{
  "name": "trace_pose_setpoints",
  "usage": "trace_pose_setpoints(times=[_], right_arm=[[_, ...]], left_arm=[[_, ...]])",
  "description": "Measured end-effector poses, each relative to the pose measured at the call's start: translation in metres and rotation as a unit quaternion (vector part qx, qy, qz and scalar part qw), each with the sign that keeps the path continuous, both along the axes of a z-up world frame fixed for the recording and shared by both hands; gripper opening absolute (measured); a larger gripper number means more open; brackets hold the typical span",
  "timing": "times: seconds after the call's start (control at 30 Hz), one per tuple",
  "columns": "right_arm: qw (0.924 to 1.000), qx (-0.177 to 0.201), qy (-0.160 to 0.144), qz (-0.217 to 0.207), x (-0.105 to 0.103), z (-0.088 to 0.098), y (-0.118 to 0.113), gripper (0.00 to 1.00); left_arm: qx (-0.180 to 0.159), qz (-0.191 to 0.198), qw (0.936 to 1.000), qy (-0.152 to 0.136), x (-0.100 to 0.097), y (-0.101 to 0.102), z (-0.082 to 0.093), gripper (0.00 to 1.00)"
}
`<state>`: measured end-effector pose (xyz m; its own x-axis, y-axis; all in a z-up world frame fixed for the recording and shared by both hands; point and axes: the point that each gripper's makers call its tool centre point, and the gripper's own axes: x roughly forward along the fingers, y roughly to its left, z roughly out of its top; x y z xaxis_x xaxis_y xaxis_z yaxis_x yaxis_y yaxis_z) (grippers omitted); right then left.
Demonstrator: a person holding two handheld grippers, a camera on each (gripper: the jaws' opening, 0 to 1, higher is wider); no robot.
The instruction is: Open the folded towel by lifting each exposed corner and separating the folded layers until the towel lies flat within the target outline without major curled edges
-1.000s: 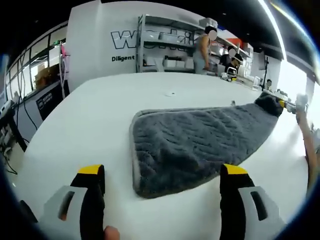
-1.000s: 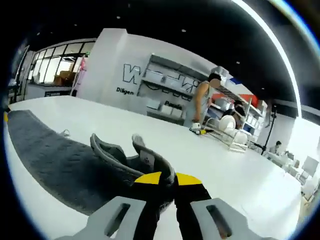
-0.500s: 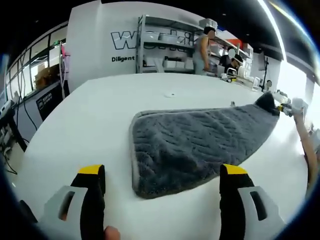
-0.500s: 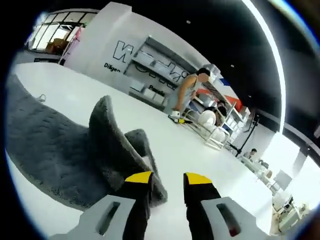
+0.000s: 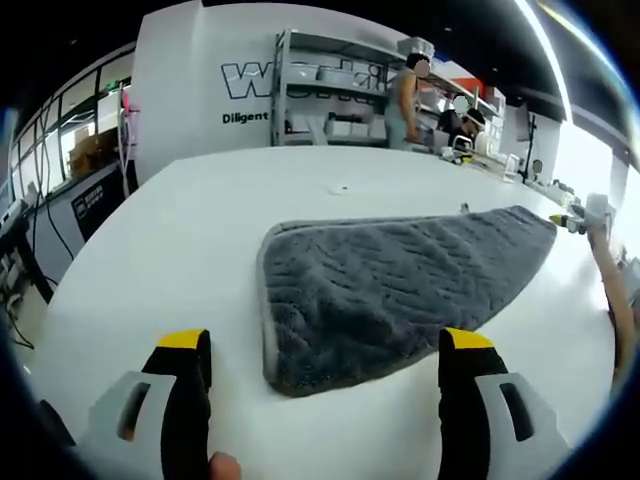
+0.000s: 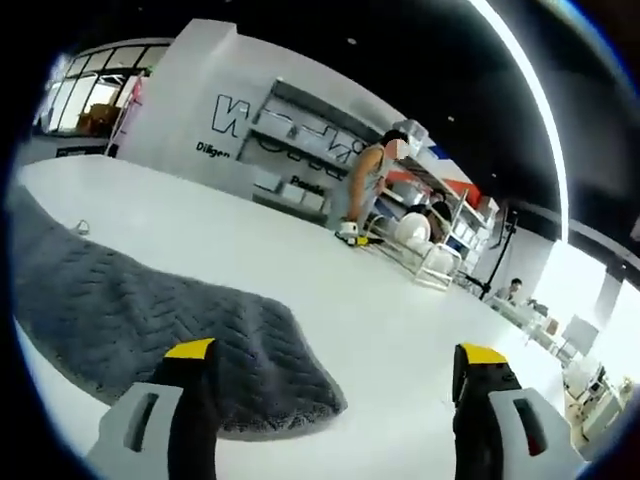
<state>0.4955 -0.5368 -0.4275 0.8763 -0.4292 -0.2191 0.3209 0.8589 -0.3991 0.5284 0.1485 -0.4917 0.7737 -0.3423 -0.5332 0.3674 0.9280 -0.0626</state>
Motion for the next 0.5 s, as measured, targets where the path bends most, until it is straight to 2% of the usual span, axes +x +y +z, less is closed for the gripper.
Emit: trace_pose_setpoints(times=[0.1, 0.17, 0.27, 0.33, 0.5], right_arm=[[0.9999, 0.005, 0.008, 0.002, 0.000, -0.004, 0.002, 0.99], [0.9990, 0.039, 0.014, 0.015, 0.001, -0.011, 0.011, 0.99], [0.9962, 0.081, 0.001, 0.032, 0.006, -0.014, 0.018, 0.99], [0.9960, 0.084, 0.008, 0.031, 0.006, -0.016, 0.020, 0.99], [0.9957, 0.083, 0.016, 0.038, 0.008, -0.018, 0.024, 0.99]], left_arm=[[0.000, -0.002, 1.0000, -0.001, 0.000, -0.001, 0.001, 0.93], [-0.001, -0.004, 0.9999, -0.012, 0.001, -0.002, 0.005, 0.94], [-0.008, -0.010, 0.9994, -0.033, 0.002, -0.006, 0.015, 0.96], [-0.015, -0.018, 0.9990, -0.039, 0.002, -0.009, 0.018, 0.99], [-0.022, -0.023, 0.9981, -0.052, 0.003, -0.013, 0.025, 0.99]])
